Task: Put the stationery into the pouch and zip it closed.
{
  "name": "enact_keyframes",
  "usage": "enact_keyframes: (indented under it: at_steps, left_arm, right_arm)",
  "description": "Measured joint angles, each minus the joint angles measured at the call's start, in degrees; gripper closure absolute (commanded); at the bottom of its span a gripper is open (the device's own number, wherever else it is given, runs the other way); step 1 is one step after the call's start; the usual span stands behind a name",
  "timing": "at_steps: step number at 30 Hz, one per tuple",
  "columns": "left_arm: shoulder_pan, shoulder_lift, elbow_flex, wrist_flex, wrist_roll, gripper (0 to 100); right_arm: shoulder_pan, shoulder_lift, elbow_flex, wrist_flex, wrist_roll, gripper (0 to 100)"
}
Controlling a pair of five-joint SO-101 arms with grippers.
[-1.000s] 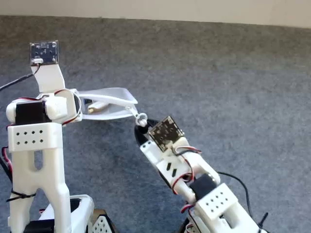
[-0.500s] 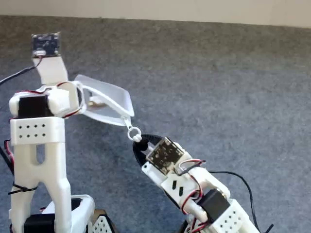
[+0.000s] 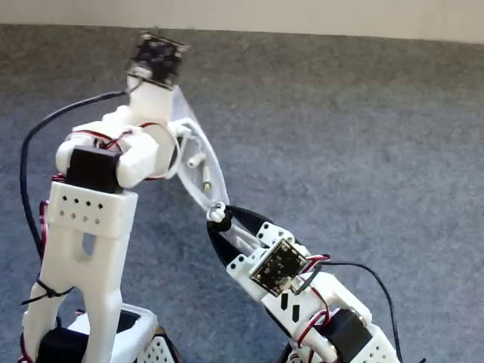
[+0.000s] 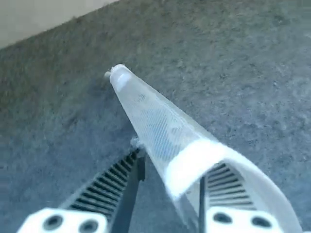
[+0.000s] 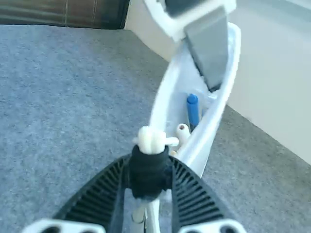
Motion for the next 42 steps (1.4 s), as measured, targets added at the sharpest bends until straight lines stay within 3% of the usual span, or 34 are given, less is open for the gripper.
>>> enact_keyframes:
  at_steps: [10, 20, 28, 33, 42]
  left_arm:
    - [10.73, 0.0, -3.87, -1.67, -13.8, 82]
    - [19.25, 0.0, -3.87, -1.58, -15.3, 82]
    - [18.73, -0.97, -5.01, 1.85, -15.3, 82]
    - [13.98, -7.3, -5.1, 4.31, -15.38, 82]
    - [11.43, -10.11, -5.1, 12.22, -17.41, 82]
  right_arm:
    - [0.09, 0.0, 0.0, 0.0, 0.0, 99.5]
    - [0.09, 0.0, 0.09, 0.0, 0.0, 99.5]
    - [0.53, 0.0, 0.09, 0.0, 0.0, 99.5]
    - [5.1, -0.44, -0.09, 2.11, 0.0, 99.5]
    - [11.43, -0.7, -6.95, 9.93, 0.0, 99.5]
